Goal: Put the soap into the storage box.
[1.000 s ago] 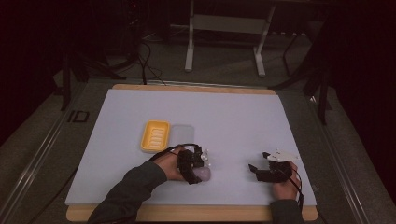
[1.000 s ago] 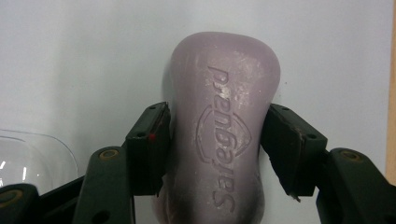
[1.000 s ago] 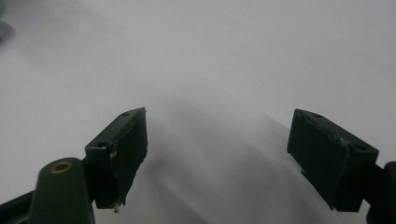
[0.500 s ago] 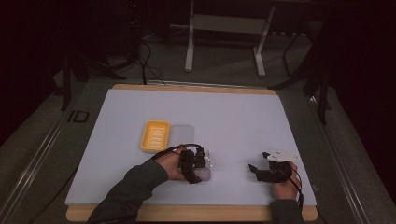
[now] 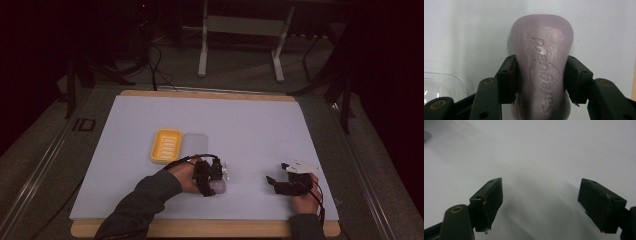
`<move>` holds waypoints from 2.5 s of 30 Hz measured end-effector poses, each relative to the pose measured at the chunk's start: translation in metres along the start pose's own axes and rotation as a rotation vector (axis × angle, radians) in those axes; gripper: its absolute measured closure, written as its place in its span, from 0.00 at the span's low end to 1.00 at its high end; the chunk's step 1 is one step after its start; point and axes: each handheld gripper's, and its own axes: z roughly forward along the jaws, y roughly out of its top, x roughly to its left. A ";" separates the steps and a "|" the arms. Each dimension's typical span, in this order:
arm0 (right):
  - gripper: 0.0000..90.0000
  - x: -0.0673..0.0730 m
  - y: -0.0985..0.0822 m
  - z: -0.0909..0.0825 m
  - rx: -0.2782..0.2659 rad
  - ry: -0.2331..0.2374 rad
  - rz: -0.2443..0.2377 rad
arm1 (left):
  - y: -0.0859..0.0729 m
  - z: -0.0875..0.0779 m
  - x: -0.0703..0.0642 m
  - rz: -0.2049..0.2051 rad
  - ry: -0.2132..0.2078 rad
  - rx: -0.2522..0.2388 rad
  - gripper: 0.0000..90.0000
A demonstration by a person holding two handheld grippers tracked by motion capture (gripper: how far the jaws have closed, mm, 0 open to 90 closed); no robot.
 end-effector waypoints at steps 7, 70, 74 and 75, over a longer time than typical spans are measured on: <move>0.22 0.000 0.000 0.000 0.000 0.000 -0.001 | -0.005 -0.002 0.005 -0.031 0.002 0.015 0.55; 0.22 0.000 0.000 0.000 -0.004 0.000 0.000 | -0.013 -0.008 0.020 -0.052 -0.028 0.064 0.56; 0.22 0.000 0.000 -0.001 -0.004 -0.001 0.000 | -0.016 -0.011 0.021 -0.065 -0.027 0.062 0.56; 0.22 0.000 0.000 -0.001 -0.004 0.000 0.001 | -0.017 -0.012 0.021 -0.071 -0.024 0.061 0.56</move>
